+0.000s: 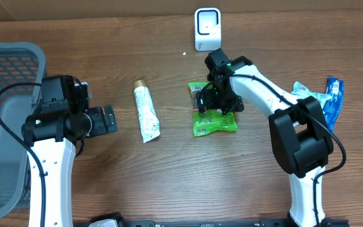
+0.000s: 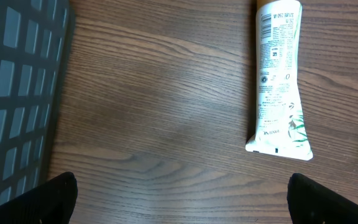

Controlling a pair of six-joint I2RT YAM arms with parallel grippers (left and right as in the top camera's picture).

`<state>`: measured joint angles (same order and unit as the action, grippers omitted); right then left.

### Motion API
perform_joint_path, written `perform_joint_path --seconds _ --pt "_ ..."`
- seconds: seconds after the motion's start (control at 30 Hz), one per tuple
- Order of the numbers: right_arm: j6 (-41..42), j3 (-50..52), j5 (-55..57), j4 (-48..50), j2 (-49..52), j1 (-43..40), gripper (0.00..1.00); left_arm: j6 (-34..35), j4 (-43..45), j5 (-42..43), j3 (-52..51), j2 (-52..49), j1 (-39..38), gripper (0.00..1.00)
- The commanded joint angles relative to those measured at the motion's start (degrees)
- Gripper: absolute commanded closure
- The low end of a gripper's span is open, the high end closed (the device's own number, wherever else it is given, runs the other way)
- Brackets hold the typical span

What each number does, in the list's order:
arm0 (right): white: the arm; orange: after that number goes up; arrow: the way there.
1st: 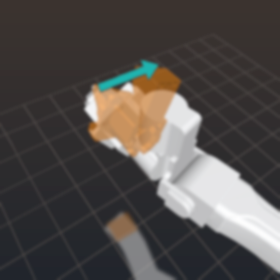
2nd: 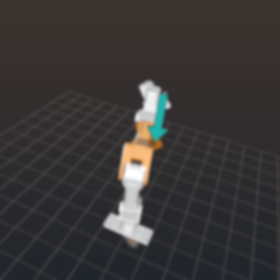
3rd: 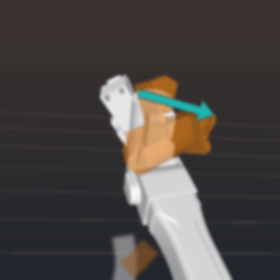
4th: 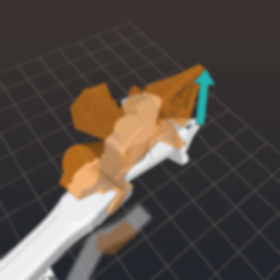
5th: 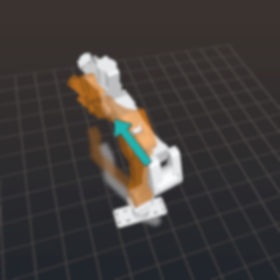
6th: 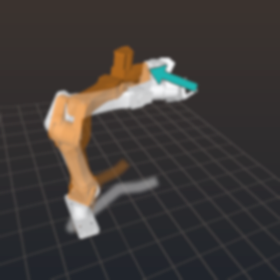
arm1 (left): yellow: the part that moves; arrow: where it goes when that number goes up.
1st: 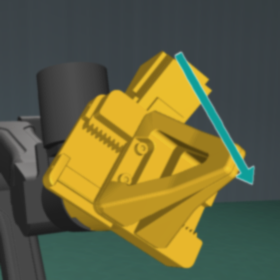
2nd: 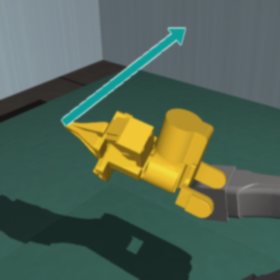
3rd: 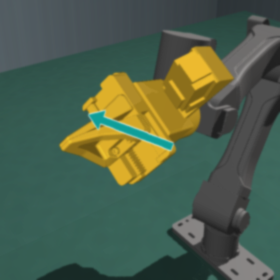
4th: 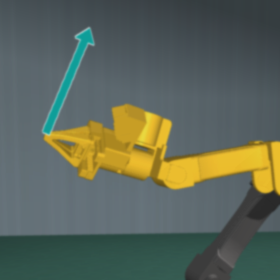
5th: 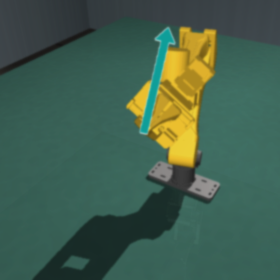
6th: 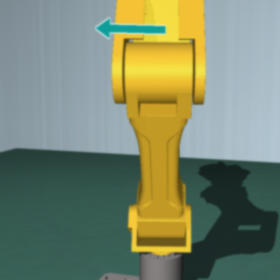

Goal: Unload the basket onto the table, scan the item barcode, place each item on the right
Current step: 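Straighten the green snack bag and close the right gripper on it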

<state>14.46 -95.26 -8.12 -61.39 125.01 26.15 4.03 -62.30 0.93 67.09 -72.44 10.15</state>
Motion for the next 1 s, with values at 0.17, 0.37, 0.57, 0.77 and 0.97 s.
perform_joint_path --seconds 0.17,0.37,0.57,0.77,0.97 --pt "-5.62 -6.84 4.92 -3.72 -1.53 -1.27 0.00 -1.07 0.00 0.57 0.04 0.13 -0.07 0.00" --pt "-7.50 -0.55 5.03 0.87 -1.44 -1.27 0.00 -1.07 0.00 0.57 0.04 0.13 -0.07 0.00" --pt "-11.50 7.63 -1.46 8.09 -1.44 -1.09 0.00 -1.07 0.00 0.57 0.04 0.13 -0.07 0.00" --pt "-9.88 15.41 -3.32 15.87 -1.44 -1.09 0.27 -1.07 0.00 0.57 0.04 0.13 -0.07 0.00" --pt "-7.87 17.55 -4.26 15.61 -1.46 -1.09 0.94 -1.07 0.00 0.57 0.04 0.13 -0.07 0.01"
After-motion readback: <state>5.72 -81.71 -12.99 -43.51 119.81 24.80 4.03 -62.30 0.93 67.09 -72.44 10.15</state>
